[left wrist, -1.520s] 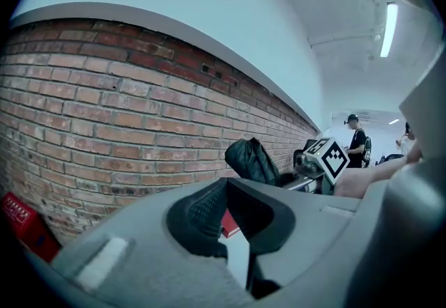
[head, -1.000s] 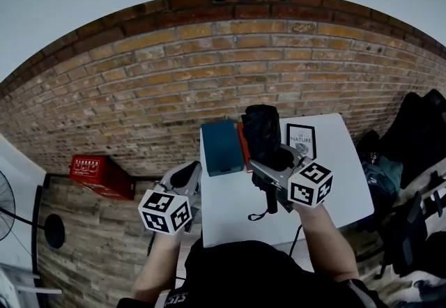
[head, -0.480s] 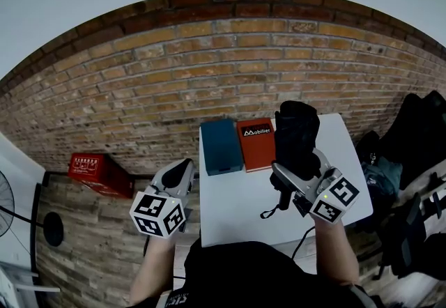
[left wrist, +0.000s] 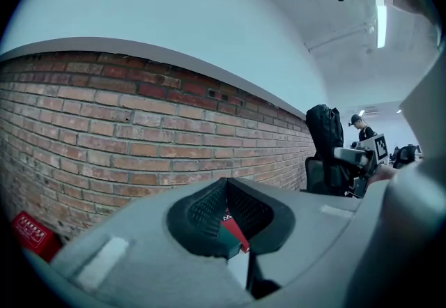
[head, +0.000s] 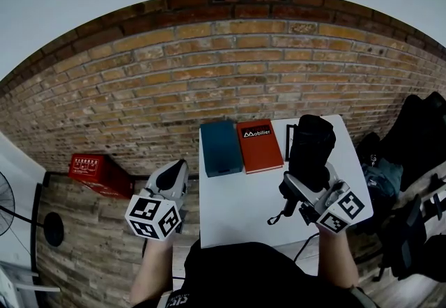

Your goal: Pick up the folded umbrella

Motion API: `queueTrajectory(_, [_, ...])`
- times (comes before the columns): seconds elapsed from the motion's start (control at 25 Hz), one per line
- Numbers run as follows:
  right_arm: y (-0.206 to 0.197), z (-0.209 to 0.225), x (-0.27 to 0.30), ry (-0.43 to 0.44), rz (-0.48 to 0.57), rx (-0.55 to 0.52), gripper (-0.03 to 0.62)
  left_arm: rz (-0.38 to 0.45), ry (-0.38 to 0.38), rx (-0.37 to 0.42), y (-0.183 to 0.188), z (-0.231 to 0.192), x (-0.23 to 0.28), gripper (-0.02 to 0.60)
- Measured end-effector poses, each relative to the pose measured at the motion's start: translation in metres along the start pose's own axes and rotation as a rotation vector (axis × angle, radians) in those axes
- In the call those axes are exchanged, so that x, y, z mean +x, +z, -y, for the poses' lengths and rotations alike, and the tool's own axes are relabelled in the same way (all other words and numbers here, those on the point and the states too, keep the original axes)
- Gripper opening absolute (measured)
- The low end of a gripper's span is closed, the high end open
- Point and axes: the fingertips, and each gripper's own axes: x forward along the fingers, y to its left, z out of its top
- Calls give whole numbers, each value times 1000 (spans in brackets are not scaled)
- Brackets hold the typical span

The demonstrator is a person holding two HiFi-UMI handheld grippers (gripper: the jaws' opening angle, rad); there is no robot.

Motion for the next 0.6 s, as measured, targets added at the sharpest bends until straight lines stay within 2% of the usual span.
queueTrajectory(0.6, [-8, 2, 4, 3, -16, 28, 264, -22, -17, 9, -6, 8, 5, 6])
